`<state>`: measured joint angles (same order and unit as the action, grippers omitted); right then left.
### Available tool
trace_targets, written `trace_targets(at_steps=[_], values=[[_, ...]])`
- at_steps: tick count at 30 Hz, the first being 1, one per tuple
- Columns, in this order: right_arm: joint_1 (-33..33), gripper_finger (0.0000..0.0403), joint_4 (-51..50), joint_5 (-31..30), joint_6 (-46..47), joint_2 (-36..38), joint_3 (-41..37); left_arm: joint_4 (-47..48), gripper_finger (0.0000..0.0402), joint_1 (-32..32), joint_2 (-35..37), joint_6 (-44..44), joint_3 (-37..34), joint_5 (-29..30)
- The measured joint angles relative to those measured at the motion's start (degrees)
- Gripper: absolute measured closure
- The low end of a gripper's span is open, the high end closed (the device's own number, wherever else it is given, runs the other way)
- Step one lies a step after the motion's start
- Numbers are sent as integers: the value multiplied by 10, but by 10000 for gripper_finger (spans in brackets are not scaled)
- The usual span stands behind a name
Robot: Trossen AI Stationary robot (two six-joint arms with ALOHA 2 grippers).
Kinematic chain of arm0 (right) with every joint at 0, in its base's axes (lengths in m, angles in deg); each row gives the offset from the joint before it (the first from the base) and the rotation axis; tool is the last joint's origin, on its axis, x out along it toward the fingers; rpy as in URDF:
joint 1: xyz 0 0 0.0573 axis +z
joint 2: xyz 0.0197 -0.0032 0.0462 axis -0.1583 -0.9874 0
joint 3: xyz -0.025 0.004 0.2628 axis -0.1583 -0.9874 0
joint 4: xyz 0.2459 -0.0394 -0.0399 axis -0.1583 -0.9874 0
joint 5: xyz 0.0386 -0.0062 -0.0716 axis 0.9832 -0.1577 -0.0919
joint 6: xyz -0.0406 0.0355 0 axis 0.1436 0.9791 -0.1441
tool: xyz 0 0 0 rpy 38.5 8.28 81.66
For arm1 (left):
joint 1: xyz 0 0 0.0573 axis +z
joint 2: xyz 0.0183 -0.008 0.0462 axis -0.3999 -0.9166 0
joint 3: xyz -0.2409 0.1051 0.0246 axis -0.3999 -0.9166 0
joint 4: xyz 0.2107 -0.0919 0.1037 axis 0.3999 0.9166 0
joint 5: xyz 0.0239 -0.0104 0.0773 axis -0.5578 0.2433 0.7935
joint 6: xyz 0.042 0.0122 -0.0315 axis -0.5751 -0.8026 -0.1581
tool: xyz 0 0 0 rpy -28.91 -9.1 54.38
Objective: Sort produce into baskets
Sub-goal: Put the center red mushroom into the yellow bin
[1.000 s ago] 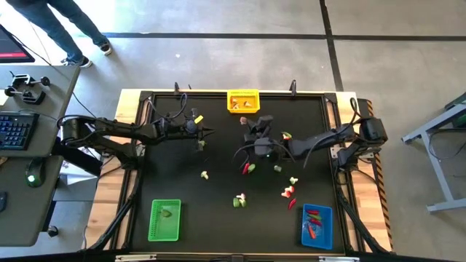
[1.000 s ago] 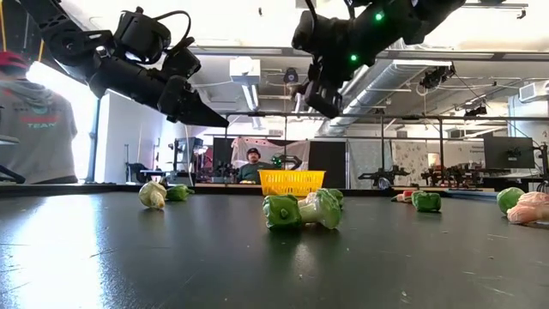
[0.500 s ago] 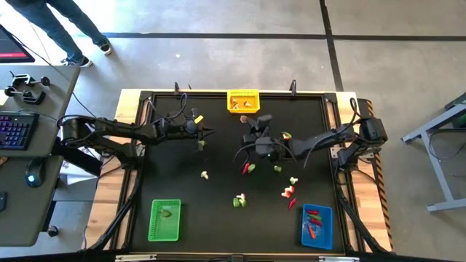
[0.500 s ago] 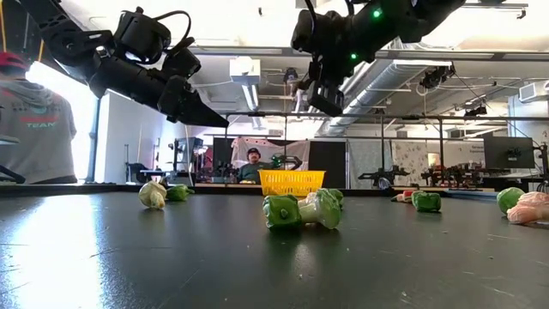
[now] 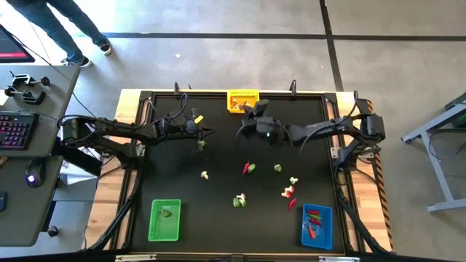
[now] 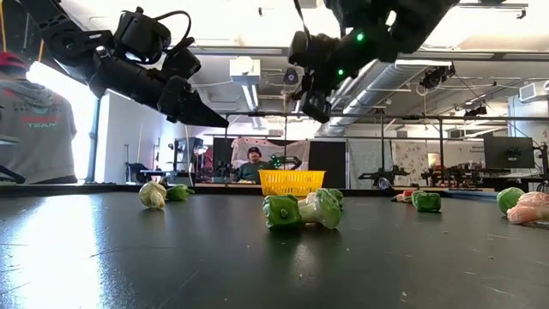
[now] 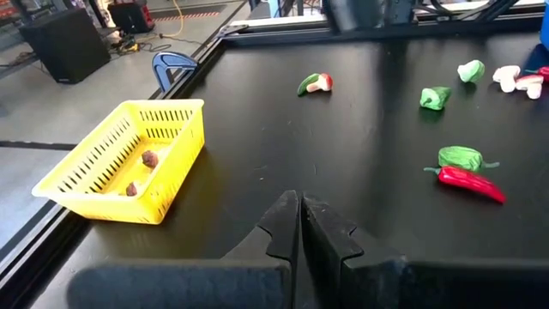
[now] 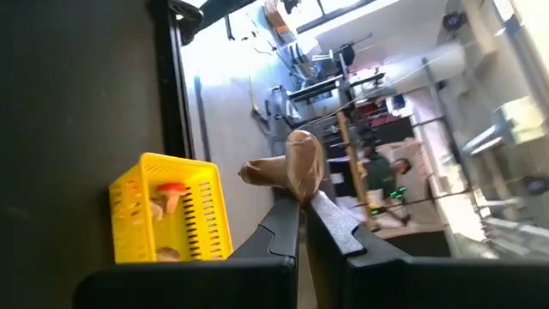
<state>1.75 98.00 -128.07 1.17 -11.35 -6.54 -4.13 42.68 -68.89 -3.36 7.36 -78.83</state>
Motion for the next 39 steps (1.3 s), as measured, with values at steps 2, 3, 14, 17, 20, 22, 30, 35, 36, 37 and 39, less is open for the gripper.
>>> trace_targets(at_steps=[2,3,14,17,20,22,30,35,36,37,39], values=[[-33,403,-6,44,27,0,0,0,397,0,0,4,0,0],[-51,403,-13,70,47,0,0,0,397,0,0,7,0,0],[-233,403,-49,310,301,-18,0,0,397,0,0,14,0,0],[-258,403,-99,334,343,-36,19,0,397,0,0,14,0,0],[-272,403,-179,367,380,-61,63,0,397,0,0,14,0,0],[-276,403,-230,385,402,-79,100,0,397,0,0,14,0,0],[-287,403,-403,426,484,-160,248,1,397,0,0,14,0,0],[-291,403,-461,439,508,-213,305,1,397,0,0,14,0,0],[-292,403,-466,440,511,-221,312,1,397,0,0,14,0,0],[-293,403,-469,440,513,-228,317,1,397,0,0,14,0,0],[-293,401,-474,440,522,-237,323,2,397,0,0,14,0,0]])
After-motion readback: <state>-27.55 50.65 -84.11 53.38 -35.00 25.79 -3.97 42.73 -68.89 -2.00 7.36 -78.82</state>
